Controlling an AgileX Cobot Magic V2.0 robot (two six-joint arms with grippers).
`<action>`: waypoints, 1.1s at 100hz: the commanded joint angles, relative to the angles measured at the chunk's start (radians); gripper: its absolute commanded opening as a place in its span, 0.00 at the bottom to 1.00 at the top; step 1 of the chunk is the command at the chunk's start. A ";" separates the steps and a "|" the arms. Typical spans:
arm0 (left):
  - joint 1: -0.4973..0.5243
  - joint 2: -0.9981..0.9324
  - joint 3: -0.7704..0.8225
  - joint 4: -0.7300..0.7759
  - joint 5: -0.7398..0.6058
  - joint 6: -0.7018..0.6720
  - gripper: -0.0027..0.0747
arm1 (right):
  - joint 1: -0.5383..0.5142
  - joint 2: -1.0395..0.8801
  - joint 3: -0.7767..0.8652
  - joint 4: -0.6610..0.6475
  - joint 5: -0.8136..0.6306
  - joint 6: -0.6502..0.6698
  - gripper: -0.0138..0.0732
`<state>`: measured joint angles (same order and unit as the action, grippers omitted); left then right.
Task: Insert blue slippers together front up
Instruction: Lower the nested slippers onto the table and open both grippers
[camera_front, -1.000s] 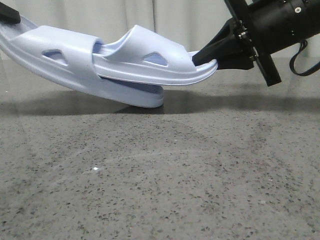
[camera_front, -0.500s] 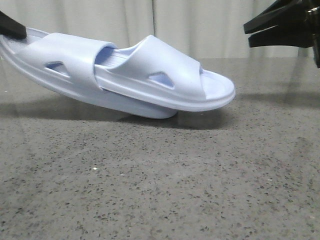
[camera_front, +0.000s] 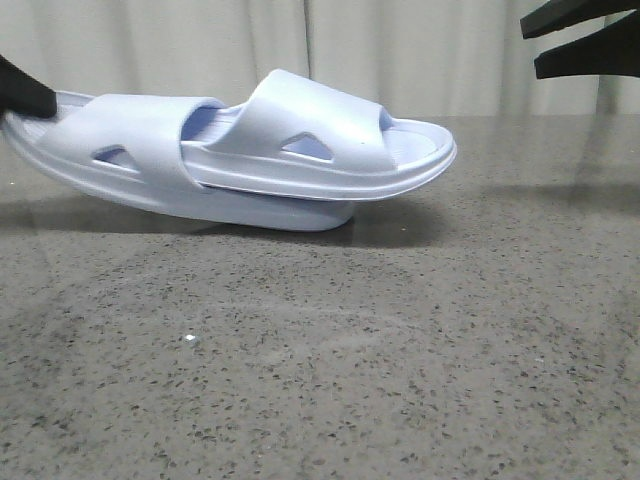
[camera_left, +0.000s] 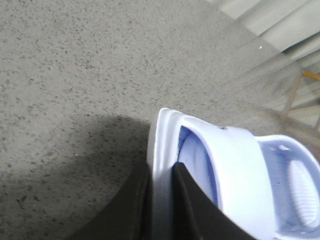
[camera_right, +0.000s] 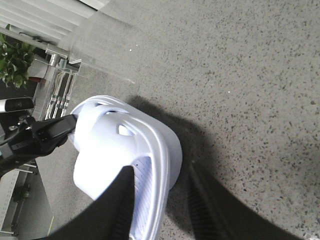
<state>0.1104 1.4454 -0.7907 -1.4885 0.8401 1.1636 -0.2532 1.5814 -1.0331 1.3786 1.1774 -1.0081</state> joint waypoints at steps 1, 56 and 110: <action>-0.003 -0.007 -0.026 -0.042 0.018 0.060 0.06 | -0.006 -0.050 -0.028 0.050 0.133 -0.017 0.40; -0.003 -0.015 -0.200 0.126 0.096 0.125 0.75 | -0.006 -0.056 -0.028 0.001 0.133 -0.017 0.26; -0.003 -0.422 -0.228 0.219 -0.224 0.041 0.05 | 0.009 -0.398 0.057 -0.007 -0.191 -0.089 0.07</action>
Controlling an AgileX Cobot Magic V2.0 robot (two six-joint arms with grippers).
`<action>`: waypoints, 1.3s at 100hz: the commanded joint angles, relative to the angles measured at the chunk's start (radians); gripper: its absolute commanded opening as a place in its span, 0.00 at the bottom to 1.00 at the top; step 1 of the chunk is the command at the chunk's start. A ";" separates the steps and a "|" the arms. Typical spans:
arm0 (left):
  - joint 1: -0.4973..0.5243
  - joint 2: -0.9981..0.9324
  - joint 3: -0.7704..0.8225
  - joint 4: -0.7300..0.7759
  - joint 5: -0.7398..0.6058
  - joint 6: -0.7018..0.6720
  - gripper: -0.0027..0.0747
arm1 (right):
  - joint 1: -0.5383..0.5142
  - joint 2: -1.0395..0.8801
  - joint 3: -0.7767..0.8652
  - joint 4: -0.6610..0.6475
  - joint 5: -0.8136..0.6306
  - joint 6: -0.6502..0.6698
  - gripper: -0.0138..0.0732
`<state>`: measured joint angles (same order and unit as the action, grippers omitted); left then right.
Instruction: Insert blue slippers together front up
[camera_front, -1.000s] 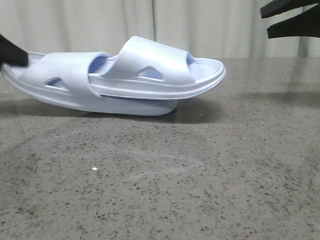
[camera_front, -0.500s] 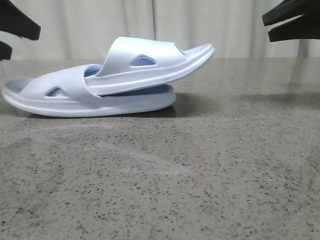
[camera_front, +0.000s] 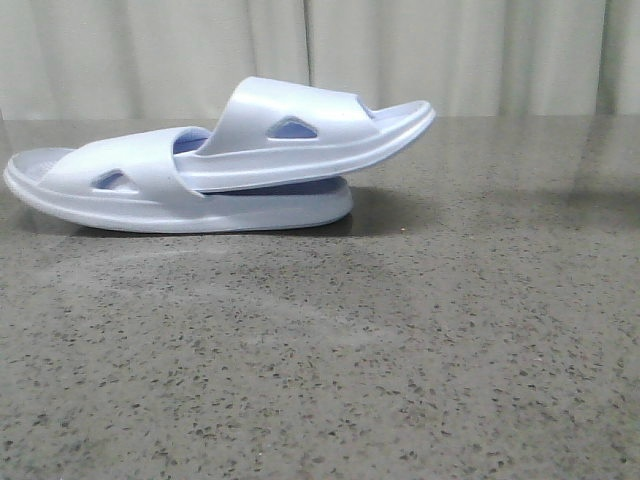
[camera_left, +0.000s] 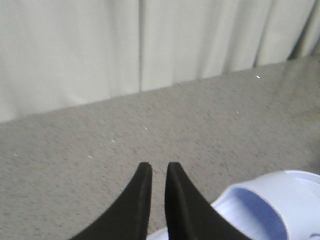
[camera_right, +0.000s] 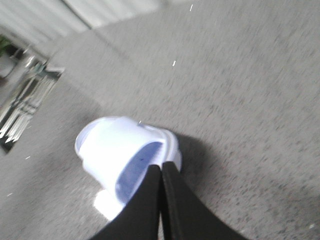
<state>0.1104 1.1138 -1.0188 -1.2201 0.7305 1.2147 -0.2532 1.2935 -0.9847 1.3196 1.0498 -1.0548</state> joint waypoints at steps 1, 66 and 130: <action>-0.003 -0.096 0.007 -0.047 -0.121 -0.010 0.05 | 0.011 -0.126 0.012 0.052 -0.071 -0.045 0.07; -0.104 -0.586 0.488 0.029 -0.401 -0.006 0.05 | 0.228 -0.855 0.573 -0.076 -0.634 -0.137 0.07; -0.104 -0.834 0.724 -0.359 -0.415 0.184 0.05 | 0.228 -1.000 0.768 0.050 -0.671 -0.137 0.07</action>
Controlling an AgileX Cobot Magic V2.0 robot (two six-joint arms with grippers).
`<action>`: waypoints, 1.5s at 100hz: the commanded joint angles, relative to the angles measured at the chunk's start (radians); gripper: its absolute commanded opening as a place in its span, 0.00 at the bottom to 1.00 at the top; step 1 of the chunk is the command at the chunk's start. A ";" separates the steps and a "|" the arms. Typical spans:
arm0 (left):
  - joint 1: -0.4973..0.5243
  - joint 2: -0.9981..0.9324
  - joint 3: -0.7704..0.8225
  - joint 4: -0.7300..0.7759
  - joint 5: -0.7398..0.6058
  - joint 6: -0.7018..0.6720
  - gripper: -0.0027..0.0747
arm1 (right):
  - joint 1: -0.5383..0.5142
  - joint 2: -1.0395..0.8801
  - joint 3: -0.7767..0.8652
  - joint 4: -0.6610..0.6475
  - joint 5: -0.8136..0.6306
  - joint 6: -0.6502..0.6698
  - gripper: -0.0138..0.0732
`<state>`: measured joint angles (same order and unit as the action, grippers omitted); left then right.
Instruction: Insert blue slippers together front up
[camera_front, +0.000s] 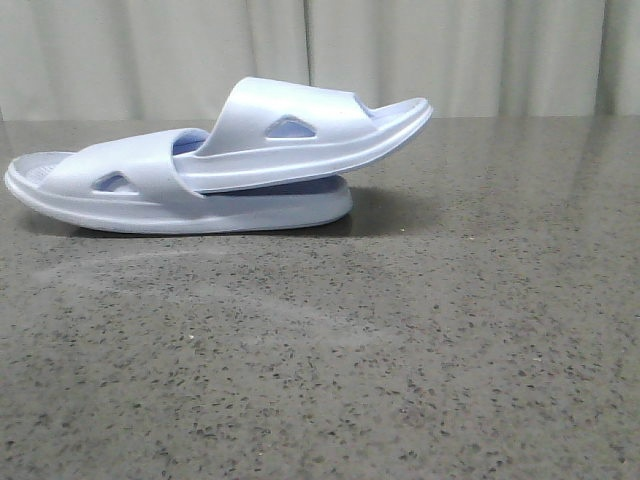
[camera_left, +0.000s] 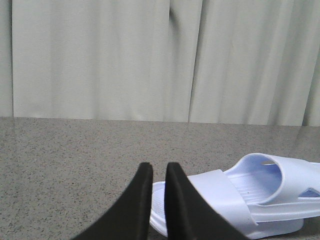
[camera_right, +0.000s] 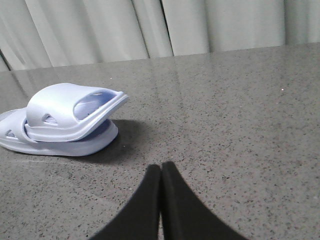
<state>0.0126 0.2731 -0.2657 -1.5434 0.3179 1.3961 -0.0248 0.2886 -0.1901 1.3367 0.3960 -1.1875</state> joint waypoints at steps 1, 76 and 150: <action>-0.006 0.006 -0.029 -0.036 -0.002 0.002 0.05 | 0.000 0.005 -0.027 0.033 -0.017 -0.005 0.07; -0.006 0.006 -0.008 -0.061 -0.096 -0.061 0.05 | 0.000 0.005 -0.027 0.033 -0.017 -0.005 0.07; -0.041 -0.235 0.253 1.405 -0.363 -1.477 0.05 | 0.000 0.005 -0.027 0.033 -0.019 -0.005 0.07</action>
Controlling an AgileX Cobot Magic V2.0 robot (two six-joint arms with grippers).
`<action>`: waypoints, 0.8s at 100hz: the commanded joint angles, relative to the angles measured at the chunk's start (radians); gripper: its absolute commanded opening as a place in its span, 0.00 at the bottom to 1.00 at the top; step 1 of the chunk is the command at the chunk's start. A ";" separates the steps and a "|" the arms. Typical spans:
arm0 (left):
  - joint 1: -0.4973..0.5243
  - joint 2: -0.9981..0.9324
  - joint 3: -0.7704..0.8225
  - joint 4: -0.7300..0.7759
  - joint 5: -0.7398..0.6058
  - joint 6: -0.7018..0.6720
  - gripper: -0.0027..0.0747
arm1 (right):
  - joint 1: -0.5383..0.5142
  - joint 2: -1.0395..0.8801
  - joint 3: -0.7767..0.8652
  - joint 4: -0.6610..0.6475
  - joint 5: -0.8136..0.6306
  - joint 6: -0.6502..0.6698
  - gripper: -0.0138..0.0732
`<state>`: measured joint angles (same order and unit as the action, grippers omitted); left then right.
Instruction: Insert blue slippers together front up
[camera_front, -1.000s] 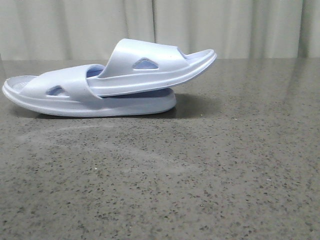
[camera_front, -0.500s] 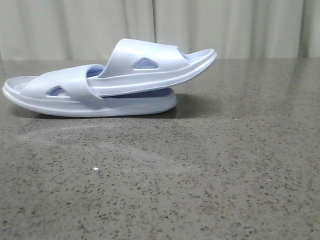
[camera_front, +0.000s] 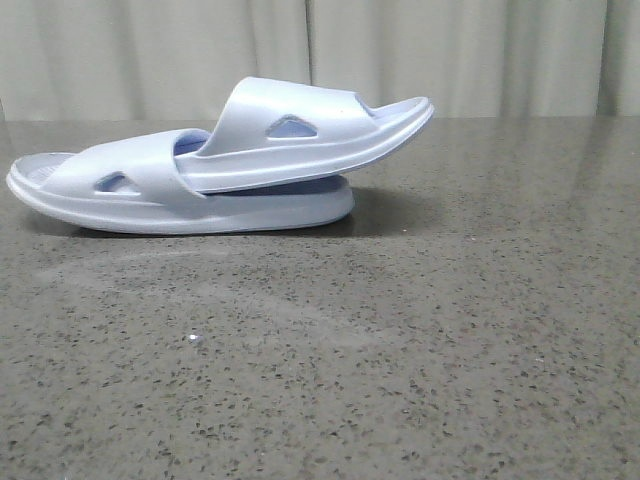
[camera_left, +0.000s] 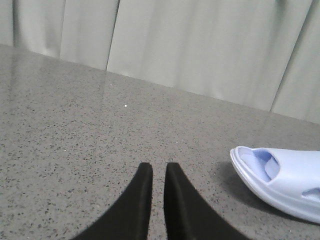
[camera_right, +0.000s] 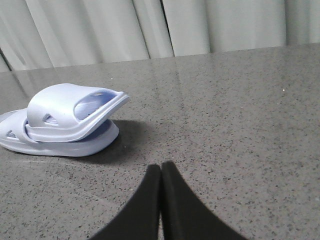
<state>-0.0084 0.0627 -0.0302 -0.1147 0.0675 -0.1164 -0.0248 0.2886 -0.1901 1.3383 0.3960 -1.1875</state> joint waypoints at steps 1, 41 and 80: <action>-0.020 -0.030 0.026 -0.021 -0.116 0.036 0.05 | 0.000 0.005 -0.027 0.032 -0.019 -0.005 0.07; -0.025 -0.097 0.045 -0.015 0.024 0.156 0.05 | 0.000 0.005 -0.027 0.033 -0.020 -0.005 0.07; -0.025 -0.097 0.043 -0.020 0.018 0.156 0.05 | 0.000 0.005 -0.027 0.034 -0.020 -0.005 0.07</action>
<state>-0.0250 -0.0043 0.0036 -0.1240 0.1606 0.0377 -0.0248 0.2882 -0.1901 1.3406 0.3960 -1.1875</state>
